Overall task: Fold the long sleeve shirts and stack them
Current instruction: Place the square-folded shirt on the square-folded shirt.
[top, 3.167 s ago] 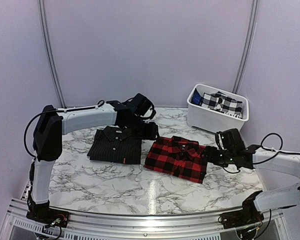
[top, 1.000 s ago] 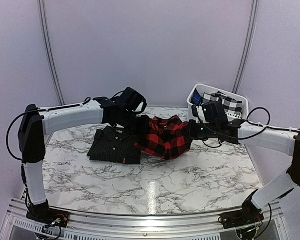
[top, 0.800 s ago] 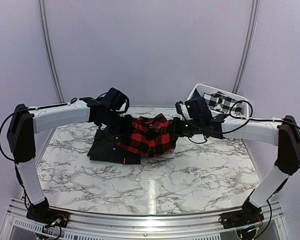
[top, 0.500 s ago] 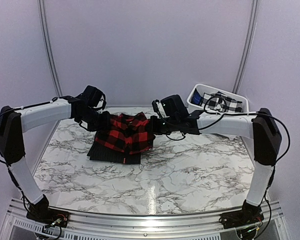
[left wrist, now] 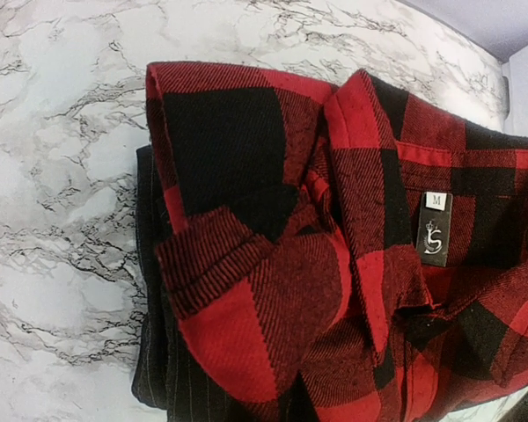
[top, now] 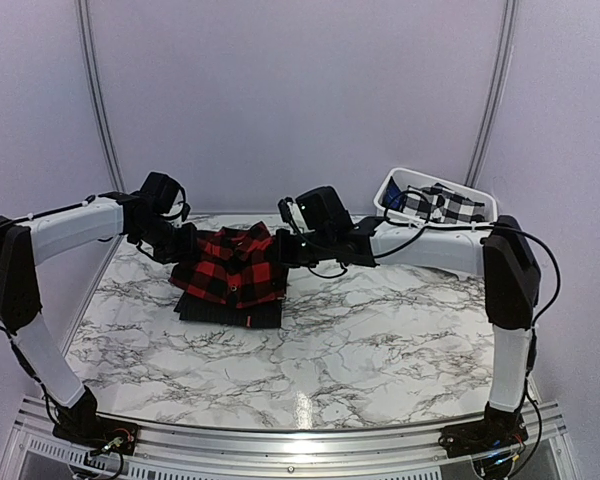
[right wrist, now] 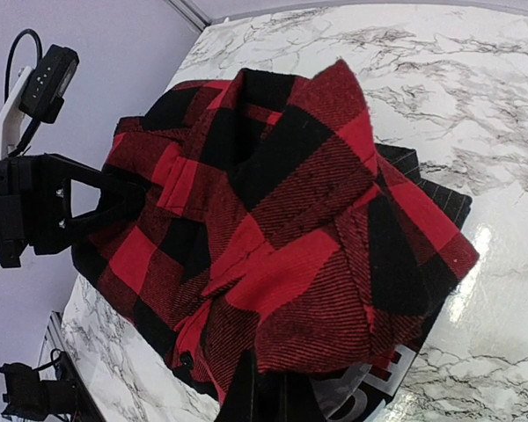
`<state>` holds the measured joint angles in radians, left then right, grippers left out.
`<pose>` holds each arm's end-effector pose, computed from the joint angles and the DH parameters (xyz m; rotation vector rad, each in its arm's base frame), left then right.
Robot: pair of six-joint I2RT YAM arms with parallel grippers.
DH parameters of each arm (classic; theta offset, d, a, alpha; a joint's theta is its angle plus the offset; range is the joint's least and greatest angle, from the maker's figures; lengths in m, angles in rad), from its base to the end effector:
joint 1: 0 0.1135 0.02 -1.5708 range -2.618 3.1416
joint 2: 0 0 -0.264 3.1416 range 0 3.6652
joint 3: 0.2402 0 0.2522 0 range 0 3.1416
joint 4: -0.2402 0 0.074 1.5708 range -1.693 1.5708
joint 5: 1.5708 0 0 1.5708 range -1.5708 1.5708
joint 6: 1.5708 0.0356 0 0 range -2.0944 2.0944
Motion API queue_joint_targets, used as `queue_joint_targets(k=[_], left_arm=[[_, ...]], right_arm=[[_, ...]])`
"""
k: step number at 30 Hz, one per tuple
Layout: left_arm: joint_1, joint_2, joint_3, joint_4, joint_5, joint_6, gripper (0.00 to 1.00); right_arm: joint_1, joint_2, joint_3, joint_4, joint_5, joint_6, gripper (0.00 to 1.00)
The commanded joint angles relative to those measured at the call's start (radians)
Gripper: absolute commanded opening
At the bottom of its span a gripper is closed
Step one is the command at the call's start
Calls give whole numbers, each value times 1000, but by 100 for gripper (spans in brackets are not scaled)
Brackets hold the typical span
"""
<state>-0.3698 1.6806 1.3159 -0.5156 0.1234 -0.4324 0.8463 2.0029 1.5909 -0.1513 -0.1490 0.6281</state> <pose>0.3423 -0.1374 0.2603 -0.0228 2.5082 -0.4948 0.3085 0.3565 0.2518 -0.3451 2.2799 0.9809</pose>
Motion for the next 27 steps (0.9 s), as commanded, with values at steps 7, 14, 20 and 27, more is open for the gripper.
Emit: queue_joint_targets(k=[7,14,20,27], left_arm=[[31,77,-38,-14,-23,24,0],[31,158,-49,15,-43,23,0],[31,154,-52,23,-50,18,0],[32,146,-44,23,-87,13,19]], right_arm=[[1,25,-59,5,-2,0,6],[-40,-14,-205,33,9,-13,44],[-27,-75,-167,-37,86,-69,50],[30,-72,-81,-63,123,-97,43]])
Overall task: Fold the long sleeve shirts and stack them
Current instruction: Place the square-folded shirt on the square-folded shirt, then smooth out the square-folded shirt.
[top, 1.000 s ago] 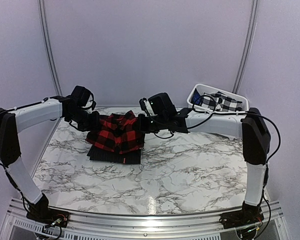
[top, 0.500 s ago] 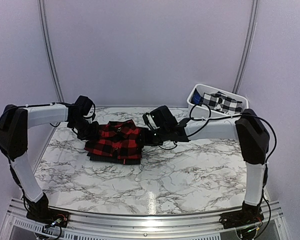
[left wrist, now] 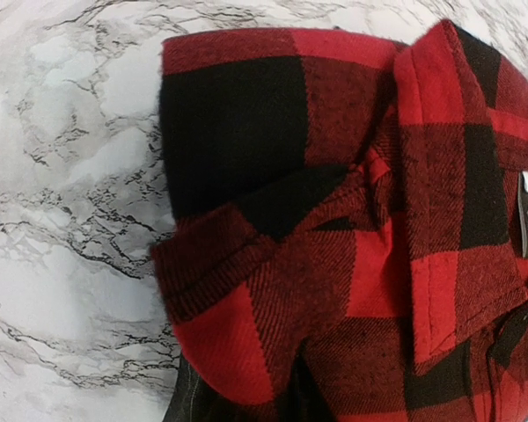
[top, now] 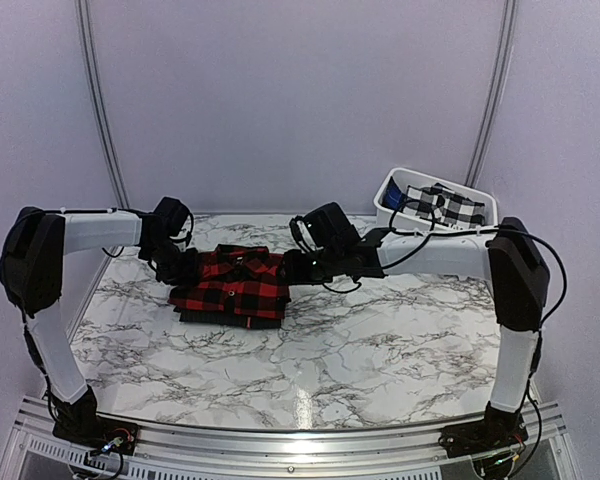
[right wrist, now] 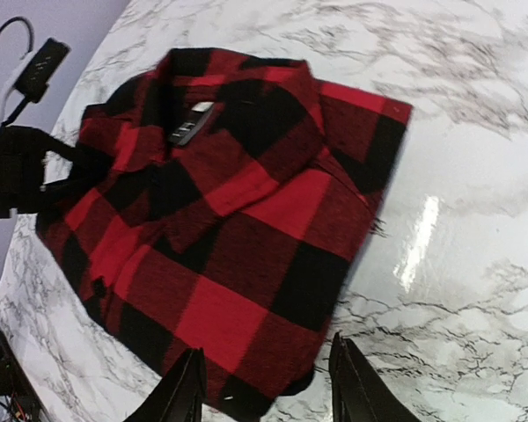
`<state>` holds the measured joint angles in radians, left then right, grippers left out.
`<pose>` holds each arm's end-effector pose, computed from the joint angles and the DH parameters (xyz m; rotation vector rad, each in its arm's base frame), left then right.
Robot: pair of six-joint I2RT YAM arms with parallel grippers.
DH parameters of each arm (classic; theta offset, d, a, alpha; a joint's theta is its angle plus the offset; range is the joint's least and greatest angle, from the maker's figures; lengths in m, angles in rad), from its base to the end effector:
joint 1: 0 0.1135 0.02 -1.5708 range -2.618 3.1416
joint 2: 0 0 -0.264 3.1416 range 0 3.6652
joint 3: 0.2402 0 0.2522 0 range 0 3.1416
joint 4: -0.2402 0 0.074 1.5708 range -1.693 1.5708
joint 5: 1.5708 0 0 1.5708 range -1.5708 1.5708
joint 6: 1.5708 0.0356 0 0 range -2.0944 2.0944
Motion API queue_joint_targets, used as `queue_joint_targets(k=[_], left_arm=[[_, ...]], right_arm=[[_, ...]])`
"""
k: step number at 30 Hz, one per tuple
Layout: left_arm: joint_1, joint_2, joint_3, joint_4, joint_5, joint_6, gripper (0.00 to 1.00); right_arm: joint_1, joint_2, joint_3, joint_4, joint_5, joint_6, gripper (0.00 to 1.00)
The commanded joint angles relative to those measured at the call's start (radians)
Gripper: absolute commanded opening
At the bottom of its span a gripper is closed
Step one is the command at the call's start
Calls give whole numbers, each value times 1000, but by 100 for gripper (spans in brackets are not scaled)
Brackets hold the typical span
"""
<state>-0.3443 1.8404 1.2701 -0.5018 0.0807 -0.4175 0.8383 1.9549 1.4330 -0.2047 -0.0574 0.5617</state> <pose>0.3579 -0.1314 0.1901 -0.0707 2.6852 -0.3550 0.2948 0.3308 0.2154 -0.3652 2.3974 0.7548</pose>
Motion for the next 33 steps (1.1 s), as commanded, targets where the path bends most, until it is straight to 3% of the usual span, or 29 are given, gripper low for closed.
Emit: queue_joint_targets(k=[1,4,10,13,20,25,33], left_arm=[[5,-21,3,9,-63,-8,24],[5,-53,5,8,-135,-16,46],[2,-165,-11,2,-226,-44,48],[-25,-214,-43,3,-208,-63,43],[-81,-264,-230,103,-53,-138,14],[-78,-235,-319,136,-74,-158,11],[-75,-224,-317,142,-104,-148,9]], right_arm=[[45,-12,86,-8,24,-31,42],[62,38,112,-5,-4,-32,38],[95,102,104,16,-39,-23,37],[99,124,87,30,-51,-15,36],[105,147,53,46,-68,-4,36],[106,148,17,62,-74,7,36],[110,120,-23,64,-68,10,36]])
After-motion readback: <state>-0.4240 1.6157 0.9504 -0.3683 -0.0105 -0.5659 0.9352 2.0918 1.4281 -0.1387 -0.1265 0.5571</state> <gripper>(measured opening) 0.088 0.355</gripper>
